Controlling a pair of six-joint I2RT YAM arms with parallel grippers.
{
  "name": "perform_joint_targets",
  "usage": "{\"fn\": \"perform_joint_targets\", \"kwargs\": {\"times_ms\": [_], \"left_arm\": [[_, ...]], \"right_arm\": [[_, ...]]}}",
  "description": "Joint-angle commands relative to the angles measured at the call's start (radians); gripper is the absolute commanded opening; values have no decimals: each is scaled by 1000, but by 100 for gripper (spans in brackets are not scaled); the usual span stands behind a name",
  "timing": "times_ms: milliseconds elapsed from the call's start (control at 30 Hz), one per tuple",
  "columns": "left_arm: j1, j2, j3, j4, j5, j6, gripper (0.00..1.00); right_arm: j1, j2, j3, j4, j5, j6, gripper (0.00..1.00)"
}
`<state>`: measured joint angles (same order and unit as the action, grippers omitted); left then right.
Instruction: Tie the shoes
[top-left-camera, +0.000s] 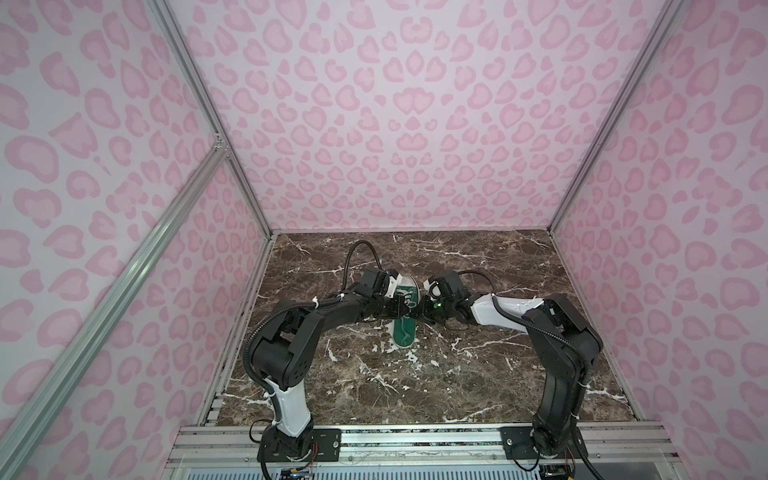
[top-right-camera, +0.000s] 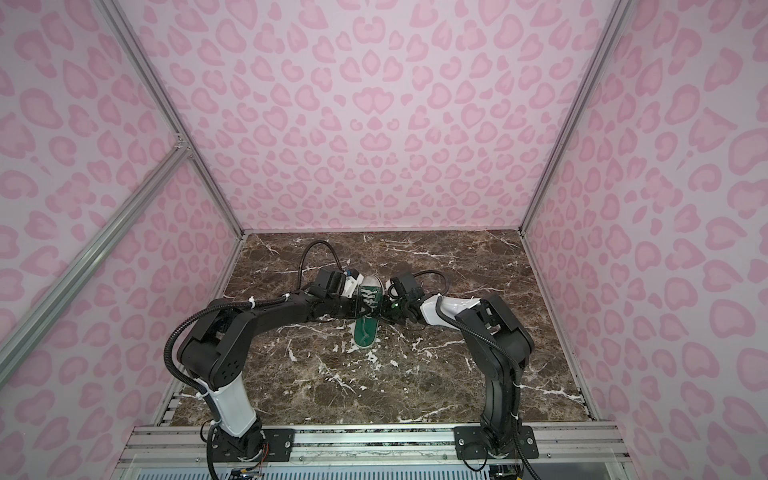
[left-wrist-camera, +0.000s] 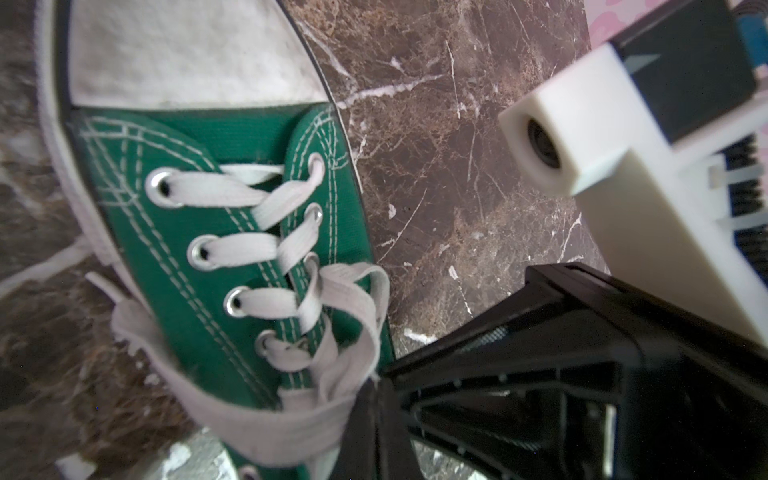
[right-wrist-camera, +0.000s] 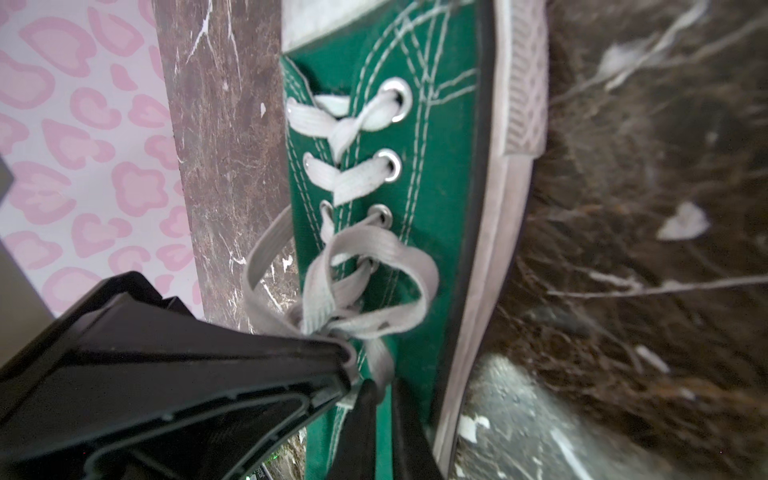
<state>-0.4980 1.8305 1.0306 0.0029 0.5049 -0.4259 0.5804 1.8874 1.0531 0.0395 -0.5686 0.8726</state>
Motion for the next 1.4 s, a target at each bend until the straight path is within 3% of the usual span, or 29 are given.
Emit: {"fn": "perform_joint_targets", "kwargs": {"times_ms": [0,67,833,1367], "left_arm": [[6,-8,-4,8,-16,-2,5],[6,-8,-4,8,-16,-2,5],[4,13,6,13,21,-14,5],[4,72,16,117,171,-100,6]], "right_arm": [[-1,1,-8,29,8,9,4],[-1,-1,-9,34,2,12,0],[0,-25,-7,141,-61,57,0],[-13,-22,-8,90,-60,21,3]]}}
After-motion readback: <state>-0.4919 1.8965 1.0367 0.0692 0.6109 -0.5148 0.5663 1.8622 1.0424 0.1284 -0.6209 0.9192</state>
